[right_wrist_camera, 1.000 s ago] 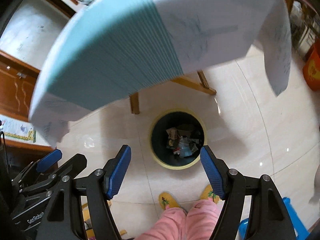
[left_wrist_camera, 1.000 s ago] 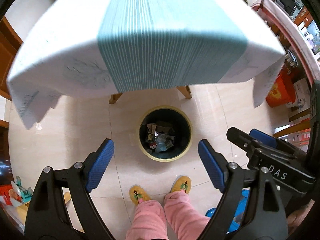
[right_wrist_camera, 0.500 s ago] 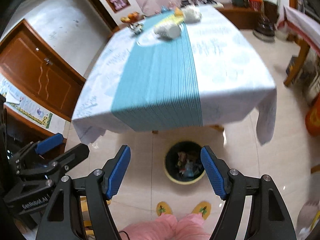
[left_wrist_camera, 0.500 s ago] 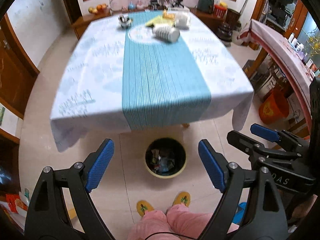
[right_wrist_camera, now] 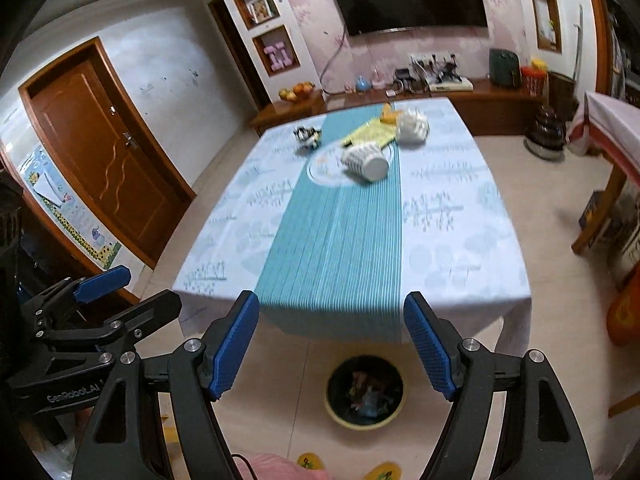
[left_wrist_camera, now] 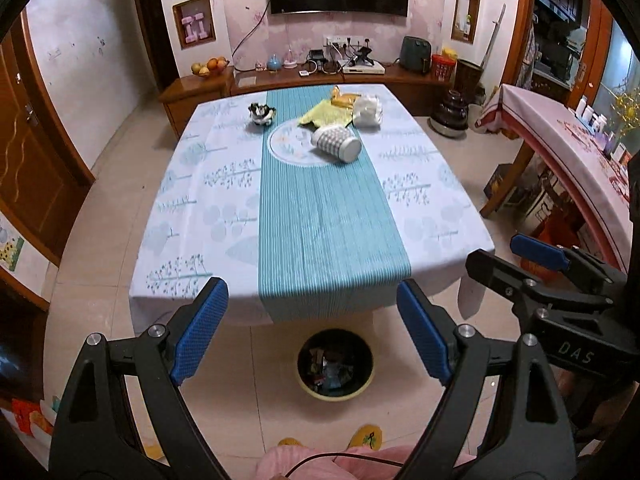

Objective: Collect trash
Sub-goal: 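Move both tools back over the table toward the remaining trash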

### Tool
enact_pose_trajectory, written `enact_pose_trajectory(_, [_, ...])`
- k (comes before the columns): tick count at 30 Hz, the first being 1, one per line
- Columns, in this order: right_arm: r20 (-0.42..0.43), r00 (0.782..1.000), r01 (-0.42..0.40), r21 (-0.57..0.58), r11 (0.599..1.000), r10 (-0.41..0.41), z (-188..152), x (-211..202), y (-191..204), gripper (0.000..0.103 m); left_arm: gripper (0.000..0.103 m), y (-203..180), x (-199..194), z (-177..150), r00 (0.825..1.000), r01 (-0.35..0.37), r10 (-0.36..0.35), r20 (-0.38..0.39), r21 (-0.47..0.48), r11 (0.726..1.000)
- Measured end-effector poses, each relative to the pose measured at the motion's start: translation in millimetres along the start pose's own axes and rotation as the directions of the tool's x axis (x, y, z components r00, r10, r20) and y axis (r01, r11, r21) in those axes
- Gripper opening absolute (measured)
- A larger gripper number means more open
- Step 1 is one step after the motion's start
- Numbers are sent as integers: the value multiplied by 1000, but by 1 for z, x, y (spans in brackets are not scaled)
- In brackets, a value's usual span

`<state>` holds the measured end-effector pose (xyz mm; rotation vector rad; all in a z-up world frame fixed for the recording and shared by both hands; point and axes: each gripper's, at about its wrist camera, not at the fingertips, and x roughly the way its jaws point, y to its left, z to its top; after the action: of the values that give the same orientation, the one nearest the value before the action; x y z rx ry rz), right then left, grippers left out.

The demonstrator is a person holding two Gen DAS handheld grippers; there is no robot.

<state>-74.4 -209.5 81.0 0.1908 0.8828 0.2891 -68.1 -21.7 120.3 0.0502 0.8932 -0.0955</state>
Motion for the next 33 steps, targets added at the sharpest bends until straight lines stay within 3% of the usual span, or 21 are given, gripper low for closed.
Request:
enact_pose_trajectory(8, [35,999,-5,13,1000,5,40,5,-5,85,84,2,6,32,1000,-3,2,30,15,1000])
enact_pose_trajectory(15, [52,998,44,38,998,-46,89,38,-9,85,84,27,46,80,999,21,-23,47,32,999])
enact_pose_trajectory(23, [39,986,153,130,980,-159,180,123,-18,85,84,83,146,187,996,81,-82,28,34,996])
enact_pose_trajectory(26, [10,979,197,170,966,-202,223,166,-26,85,84,112,199,239,994,109,-109,-8,20,994])
enact_pose_trajectory(33, [-64,955,298,246,922,-291,308,272,-66,85,84,162,326,327,987,129,-129,-92,-4,992])
